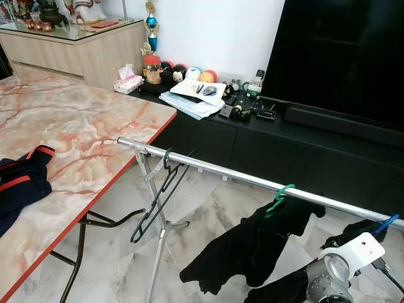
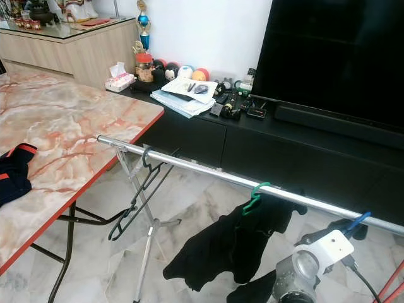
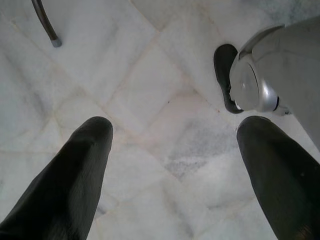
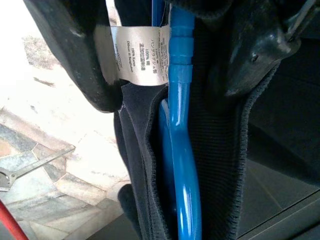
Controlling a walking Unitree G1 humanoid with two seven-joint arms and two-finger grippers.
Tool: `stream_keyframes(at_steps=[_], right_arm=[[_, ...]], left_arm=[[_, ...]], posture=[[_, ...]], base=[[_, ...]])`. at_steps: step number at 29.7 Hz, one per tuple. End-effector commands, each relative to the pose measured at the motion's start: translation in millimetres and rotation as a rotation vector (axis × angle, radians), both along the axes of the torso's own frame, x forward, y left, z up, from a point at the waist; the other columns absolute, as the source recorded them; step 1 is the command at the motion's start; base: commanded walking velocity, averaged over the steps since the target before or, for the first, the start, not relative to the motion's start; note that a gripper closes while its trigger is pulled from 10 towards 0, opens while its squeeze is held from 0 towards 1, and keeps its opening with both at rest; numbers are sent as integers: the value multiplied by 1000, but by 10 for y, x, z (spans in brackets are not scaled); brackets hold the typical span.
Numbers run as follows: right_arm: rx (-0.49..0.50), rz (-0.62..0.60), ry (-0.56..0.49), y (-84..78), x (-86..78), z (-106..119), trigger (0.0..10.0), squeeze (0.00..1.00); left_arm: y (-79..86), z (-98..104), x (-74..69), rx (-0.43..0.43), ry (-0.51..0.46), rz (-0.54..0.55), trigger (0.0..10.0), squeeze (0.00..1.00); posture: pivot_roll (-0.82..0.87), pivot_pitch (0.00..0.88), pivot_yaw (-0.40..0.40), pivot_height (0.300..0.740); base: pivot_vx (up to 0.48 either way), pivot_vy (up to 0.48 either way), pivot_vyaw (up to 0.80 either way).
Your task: Hang hanger
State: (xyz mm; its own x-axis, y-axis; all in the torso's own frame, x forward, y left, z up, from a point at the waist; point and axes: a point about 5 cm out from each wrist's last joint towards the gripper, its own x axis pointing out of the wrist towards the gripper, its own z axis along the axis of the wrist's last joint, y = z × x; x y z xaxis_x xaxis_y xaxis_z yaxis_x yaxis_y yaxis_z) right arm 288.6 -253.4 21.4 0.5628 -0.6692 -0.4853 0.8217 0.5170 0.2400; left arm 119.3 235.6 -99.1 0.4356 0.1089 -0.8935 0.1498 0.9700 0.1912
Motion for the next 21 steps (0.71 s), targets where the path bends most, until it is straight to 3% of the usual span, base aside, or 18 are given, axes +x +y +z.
stream_keyframes(at_steps=[1, 21], right_arm=[[11, -3, 17, -23, -35, -40, 10000, 0], [24, 17, 51, -17, -89, -118, 10000, 0]], left_arm=[[-13, -6, -7, -2, 2, 1, 10000, 0], [-68, 35, 134, -26, -48, -8, 10000, 0]], posture=[[307, 0, -27, 740], [313, 0, -40, 740]], base=[[0, 0, 0], [0, 0, 0]])
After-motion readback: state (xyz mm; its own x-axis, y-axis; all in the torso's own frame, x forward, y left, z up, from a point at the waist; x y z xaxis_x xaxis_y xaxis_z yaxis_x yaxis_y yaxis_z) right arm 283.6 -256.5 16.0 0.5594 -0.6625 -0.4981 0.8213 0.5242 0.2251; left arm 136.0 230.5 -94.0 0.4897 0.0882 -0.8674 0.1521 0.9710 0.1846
